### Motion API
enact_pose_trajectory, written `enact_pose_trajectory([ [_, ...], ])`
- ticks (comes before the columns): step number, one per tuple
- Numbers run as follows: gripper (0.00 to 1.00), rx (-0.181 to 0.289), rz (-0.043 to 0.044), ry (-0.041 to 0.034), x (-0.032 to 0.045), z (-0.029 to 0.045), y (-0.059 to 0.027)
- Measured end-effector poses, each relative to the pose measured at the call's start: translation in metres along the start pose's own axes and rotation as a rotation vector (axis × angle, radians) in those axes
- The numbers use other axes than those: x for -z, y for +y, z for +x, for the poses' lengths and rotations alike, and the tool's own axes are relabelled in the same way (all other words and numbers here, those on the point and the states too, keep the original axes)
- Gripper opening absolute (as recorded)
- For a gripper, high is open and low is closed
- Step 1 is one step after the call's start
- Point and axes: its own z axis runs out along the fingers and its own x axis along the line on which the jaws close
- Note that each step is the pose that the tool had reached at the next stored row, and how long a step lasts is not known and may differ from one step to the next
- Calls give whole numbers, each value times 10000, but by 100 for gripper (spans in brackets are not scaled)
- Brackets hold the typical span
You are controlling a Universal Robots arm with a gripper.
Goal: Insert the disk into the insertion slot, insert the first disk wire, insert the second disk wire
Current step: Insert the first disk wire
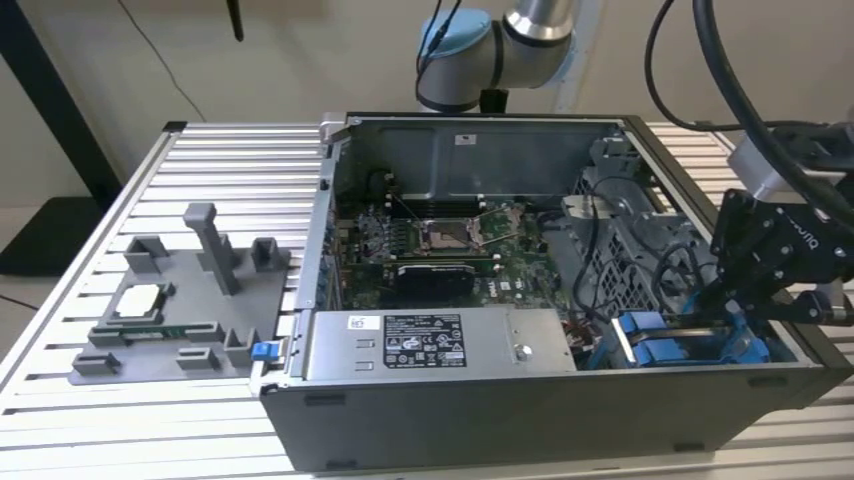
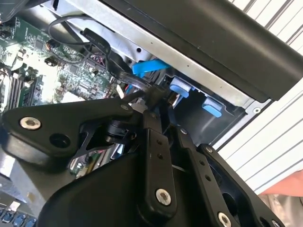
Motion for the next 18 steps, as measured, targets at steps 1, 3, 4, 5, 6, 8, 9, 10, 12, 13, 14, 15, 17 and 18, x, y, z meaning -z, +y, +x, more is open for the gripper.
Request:
enact_pose_trajectory([
  [1,0,-19,2,-1,-6,1,0],
  [3,100,-53,6,-21,-28,2,-3],
  [4,100,-71,6,-22,-38,4,-3],
  [5,100,-90,7,-22,-47,4,-3],
  [6,100,-109,11,-16,-51,4,-3],
  [8,100,-160,15,-21,-52,5,-2],
  [9,100,-195,10,-26,-51,5,-2],
  [10,100,-232,-11,-32,-46,5,-1],
  [12,100,-297,-44,-41,-16,3,3],
  [13,100,-322,-54,-39,7,1,5],
  [14,100,-342,-66,-40,26,-2,7],
  [15,100,-360,-76,-41,44,-3,10],
  [17,100,-388,-92,-42,82,-7,14],
  [18,100,-391,-100,-41,100,-9,17],
])
